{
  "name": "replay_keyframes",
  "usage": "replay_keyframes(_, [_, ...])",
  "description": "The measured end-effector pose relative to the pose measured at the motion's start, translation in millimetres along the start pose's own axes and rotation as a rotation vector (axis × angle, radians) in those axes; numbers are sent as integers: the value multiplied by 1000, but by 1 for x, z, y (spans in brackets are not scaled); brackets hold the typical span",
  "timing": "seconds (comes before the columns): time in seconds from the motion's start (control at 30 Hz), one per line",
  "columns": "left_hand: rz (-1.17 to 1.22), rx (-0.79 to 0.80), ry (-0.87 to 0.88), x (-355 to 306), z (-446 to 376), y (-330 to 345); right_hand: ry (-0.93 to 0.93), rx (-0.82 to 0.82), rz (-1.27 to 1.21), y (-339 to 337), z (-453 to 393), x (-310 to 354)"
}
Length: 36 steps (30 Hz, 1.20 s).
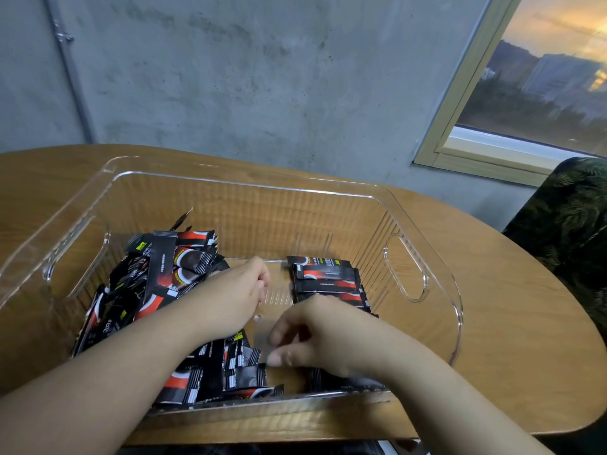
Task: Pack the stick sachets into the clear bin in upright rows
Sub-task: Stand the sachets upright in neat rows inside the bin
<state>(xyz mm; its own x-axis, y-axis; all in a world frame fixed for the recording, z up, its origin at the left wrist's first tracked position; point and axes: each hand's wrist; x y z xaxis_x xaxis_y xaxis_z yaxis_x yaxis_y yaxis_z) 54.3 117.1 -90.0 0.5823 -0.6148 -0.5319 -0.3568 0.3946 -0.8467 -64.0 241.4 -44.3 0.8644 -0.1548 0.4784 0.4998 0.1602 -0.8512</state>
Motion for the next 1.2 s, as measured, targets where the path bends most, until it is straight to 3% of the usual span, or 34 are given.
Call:
replay_keyframes(0.2, [21,2,7,2,-2,1,-62,54,-38,19,-12,18])
replay_keyframes(0.47, [-31,2,14,-1,1,-2,-43,3,-56,12,-12,6])
replay_keyframes(0.87, [94,84,1,-10,10,-10,175,-360,-114,-19,-16,-23])
replay_keyframes(1.2, [-6,93,63,-9,6,-10,142,-521,-206,-16,-16,-27])
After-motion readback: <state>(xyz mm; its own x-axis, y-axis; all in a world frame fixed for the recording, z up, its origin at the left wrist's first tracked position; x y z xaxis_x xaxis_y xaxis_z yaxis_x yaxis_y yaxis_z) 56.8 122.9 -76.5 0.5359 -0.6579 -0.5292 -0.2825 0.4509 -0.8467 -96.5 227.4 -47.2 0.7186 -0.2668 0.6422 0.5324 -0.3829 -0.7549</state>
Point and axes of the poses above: each hand's wrist, its own z-axis away from the middle knuckle, its own y-axis out of the palm, x = y × z, and after that the axes turned 4 degrees about -x, right-handed
